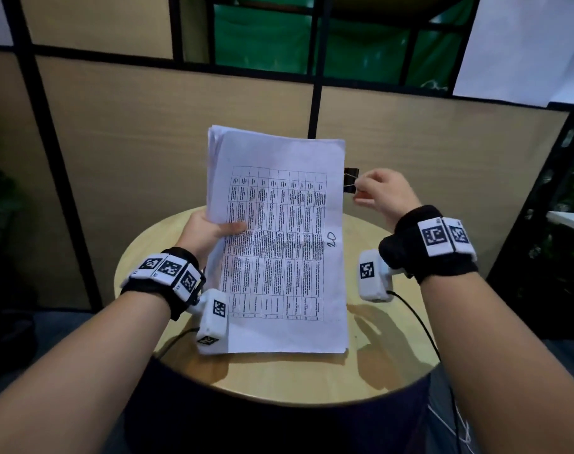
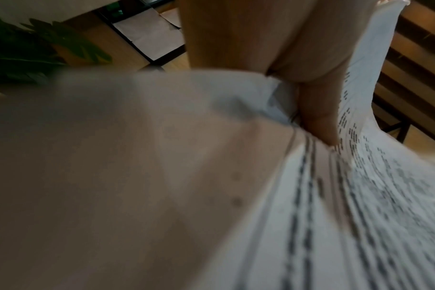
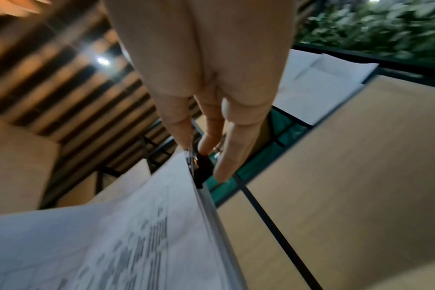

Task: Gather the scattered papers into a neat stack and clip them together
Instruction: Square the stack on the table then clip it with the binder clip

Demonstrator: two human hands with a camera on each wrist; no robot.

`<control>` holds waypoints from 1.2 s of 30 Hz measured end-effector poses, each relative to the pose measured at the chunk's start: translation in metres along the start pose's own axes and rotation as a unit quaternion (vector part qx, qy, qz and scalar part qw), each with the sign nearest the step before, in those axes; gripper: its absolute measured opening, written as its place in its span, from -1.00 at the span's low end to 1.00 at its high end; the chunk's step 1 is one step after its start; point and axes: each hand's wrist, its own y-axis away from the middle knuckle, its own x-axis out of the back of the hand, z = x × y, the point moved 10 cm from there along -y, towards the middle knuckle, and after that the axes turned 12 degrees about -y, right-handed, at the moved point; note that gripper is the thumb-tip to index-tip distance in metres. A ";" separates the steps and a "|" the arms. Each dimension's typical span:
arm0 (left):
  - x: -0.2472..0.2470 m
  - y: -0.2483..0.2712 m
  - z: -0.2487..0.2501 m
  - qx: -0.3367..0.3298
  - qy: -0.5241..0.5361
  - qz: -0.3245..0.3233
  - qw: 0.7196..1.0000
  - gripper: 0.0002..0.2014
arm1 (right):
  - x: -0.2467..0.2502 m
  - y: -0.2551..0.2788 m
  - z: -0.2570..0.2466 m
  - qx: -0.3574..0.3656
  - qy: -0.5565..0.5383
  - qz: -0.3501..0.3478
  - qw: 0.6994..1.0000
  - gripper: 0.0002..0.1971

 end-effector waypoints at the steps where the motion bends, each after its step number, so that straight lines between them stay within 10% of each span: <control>1: 0.001 0.001 0.000 0.000 0.004 -0.001 1.000 -0.71 | -0.003 0.001 -0.016 0.025 0.024 -0.012 0.999 -0.89; 7: 0.004 0.003 0.008 -0.022 0.005 -0.001 1.000 -0.74 | -0.017 0.012 -0.091 0.160 0.163 -0.031 0.973 -0.53; 26: -0.005 0.008 0.021 -0.064 -0.001 -0.047 0.997 -0.26 | -0.092 0.040 -0.164 0.398 0.316 -0.052 0.860 -0.75; 36: -0.007 0.013 0.032 -0.096 -0.050 -0.005 0.994 -0.79 | -0.110 0.047 -0.172 0.422 0.418 -0.097 0.799 -0.82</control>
